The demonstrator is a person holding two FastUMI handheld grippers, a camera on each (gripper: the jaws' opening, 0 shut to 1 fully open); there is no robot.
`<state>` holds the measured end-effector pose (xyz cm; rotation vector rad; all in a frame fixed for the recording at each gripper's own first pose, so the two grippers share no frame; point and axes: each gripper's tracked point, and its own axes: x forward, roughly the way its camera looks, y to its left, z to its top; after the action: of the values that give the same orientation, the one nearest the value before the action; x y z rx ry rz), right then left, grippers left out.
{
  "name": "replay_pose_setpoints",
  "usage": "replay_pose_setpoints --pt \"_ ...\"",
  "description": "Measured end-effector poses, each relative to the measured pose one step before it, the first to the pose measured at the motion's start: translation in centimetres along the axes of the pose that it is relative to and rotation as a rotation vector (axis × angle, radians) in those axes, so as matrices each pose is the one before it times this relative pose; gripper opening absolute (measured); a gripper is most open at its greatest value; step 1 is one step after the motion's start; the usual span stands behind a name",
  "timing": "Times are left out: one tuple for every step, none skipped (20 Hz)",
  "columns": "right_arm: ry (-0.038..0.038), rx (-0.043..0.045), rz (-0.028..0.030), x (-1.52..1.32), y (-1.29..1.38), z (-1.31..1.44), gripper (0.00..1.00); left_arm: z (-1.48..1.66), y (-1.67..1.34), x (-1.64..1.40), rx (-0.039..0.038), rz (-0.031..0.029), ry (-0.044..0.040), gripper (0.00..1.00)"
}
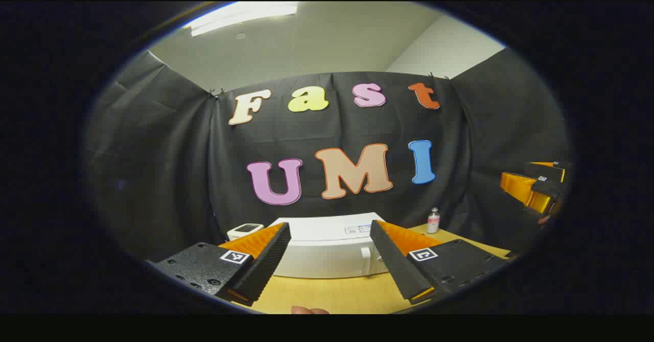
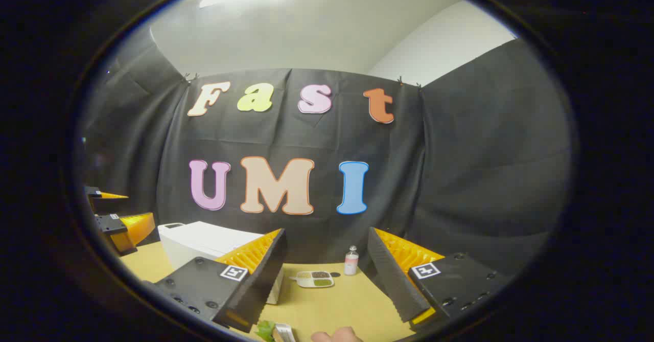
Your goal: Open the microwave oven with the left hand, put the food in, and close the microwave oven.
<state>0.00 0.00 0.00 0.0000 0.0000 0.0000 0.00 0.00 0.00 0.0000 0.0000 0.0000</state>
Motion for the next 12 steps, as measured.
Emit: replay_pose_setpoints --pt "0.00224 -0.00344 0.0042 -0.062 -0.014 -0.087 0.99 -0.216 0.044 -0.056 0.00009 0.00437 0.00353 1.0" --pt "0.00283 0.0009 0.00832 0.107 0.263 0.002 0.99 -0.071 0.029 -0.027 -0.00178 0.00267 0.00473 1.0" --pt "0.00299 0.00192 0.00626 0.019 0.219 -0.062 0.96 -0.237 -0.018 -0.045 -0.00008 0.00335 0.00526 0.97" --pt "0.00219 0.00093 0.0054 0.176 0.134 0.073 0.96 0.028 0.083 0.035 0.00073 0.00242 0.00236 1.0" --pt "0.00111 -0.00137 0.00399 0.02 0.025 -0.125 0.99 0.053 0.058 0.044 0.00138 0.0033 -0.00067 1.0" --pt "-0.00022 -0.00415 0.00312 0.02 0.081 -0.012 0.96 0.108 0.098 0.027 0.0024 0.00247 -0.00107 0.97" --pt "-0.00043 -0.00402 0.0038 0.1 0.056 0.056 0.96 -0.119 -0.021 0.045 0.00177 0.0012 -0.00082 0.97" --pt "0.00196 -0.00274 0.0054 0.008 0.17 0.022 0.99 -0.047 -0.05 -0.012 -0.0004 0.00145 -0.00129 0.97" --pt "0.00337 0.00017 0.00636 0.081 0.186 -0.263 0.99 -0.368 -0.006 -0.008 -0.00043 0.00073 0.00795 0.97" --pt "0.00787 0.00012 0.00691 -0.06 0.216 -0.267 0.99 -0.306 -0.01 -0.114 -0.00095 0.0014 0.00821 1.0" --pt "0.00391 0.00064 0.00691 -0.034 0.153 -0.176 0.99 -0.185 -0.048 0.024 -0.00093 -0.00044 0.00417 1.0" --pt "0.00007 -0.00228 0.00384 -0.075 0.152 -0.009 0.96 0.096 0.038 -0.017 0.0005 0.00244 -0.0006 0.97"
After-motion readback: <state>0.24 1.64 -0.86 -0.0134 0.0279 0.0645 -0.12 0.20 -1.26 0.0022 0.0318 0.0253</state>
